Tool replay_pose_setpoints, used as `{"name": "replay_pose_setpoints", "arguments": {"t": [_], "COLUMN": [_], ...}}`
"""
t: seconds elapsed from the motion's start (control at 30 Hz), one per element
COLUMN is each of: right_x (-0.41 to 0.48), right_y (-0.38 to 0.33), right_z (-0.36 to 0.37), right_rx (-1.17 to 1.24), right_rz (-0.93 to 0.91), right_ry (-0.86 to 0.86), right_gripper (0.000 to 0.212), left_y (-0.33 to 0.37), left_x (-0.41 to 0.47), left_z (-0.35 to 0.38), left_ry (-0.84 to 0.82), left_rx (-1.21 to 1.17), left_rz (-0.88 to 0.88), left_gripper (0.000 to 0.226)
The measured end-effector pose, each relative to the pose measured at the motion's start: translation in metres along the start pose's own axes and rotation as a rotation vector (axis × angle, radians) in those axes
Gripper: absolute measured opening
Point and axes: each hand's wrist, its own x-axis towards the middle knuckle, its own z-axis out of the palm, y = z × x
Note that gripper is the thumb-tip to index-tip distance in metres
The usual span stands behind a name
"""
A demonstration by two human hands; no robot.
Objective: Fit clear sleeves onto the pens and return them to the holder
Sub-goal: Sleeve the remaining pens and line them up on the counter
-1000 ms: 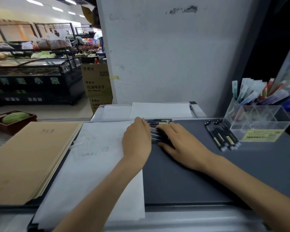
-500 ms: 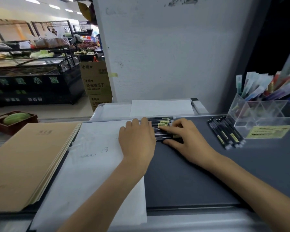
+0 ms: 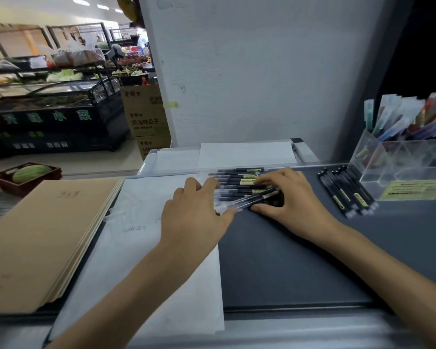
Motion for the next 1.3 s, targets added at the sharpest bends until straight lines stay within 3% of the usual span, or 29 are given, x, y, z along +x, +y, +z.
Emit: {"name": "replay_pose_setpoints", "arguments": {"t": [0.3,0.7,1.0,1.3], "right_x": [-0.011,-0.005,-0.011,-0.011], "right_y": [0.0,0.002,0.0,0.004], "right_z": [-0.013,-0.006,-0.015,-0.01], "right_rx": [0.022,0.023,-0.187,-0.145], "right_rz": [-0.028,-0.002,0.15,0.141], "right_ry": [-0.013,0.055,0.064,0.016], "right_gripper": [0.027,0.033,0.059,0.045], "left_y": [-0.003,-0.007,-0.009,-0.007], "left_x": [-0.001,0.006,0.009,0.011], "left_z": [0.006,0.014,0.017,0.017], "left_ry": [0.038,0.094,0.122,0.099], "left_rx": [-0.029,-0.195,-0.268,-0.334], "left_rz": [0.04,-0.013,-0.084,-0.097], "left_gripper": [0.03,0.053,0.054,0.053]}}
